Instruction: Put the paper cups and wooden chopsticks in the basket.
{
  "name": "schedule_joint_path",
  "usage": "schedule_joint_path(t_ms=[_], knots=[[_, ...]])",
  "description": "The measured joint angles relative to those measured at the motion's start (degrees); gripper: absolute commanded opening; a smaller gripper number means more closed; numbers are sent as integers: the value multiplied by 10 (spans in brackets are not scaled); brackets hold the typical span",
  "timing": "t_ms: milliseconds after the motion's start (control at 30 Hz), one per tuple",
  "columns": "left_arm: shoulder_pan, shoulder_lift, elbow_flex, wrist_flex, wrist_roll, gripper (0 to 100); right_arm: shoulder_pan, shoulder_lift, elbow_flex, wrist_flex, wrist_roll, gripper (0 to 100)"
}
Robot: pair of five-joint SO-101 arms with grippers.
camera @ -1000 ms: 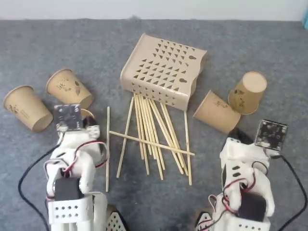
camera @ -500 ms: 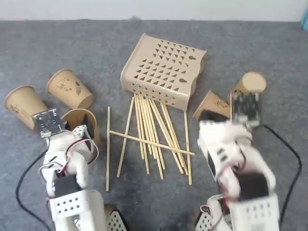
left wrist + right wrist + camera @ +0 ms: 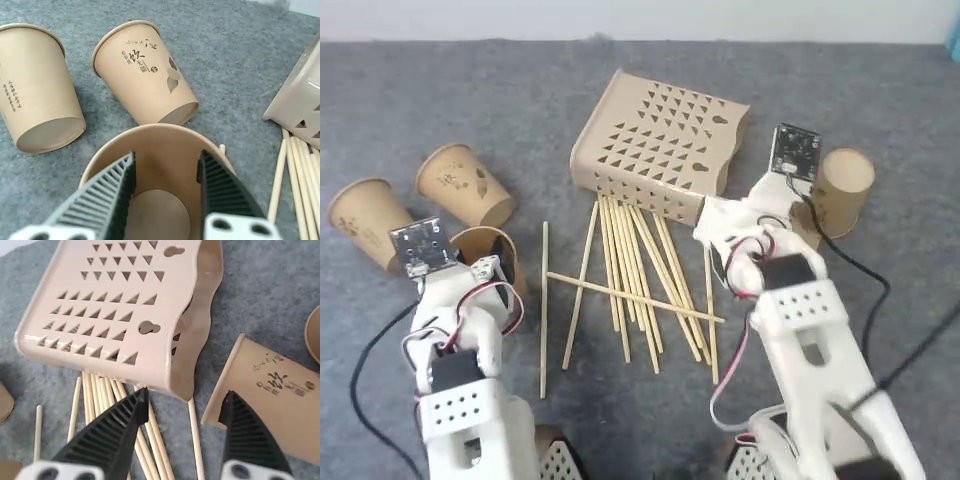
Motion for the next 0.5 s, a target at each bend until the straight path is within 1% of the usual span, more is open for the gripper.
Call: schedule_joint_path(t_ms=[267,333,500], knots=[[-1,107,-37,-63,0,199,-2,121,-4,-171,0,195],[-1,128,-49,-66,0,199,-2,142,-4,-207,0,195],[-1,159,-69,-69,0,199,-20,169,-11,-246,0,195]])
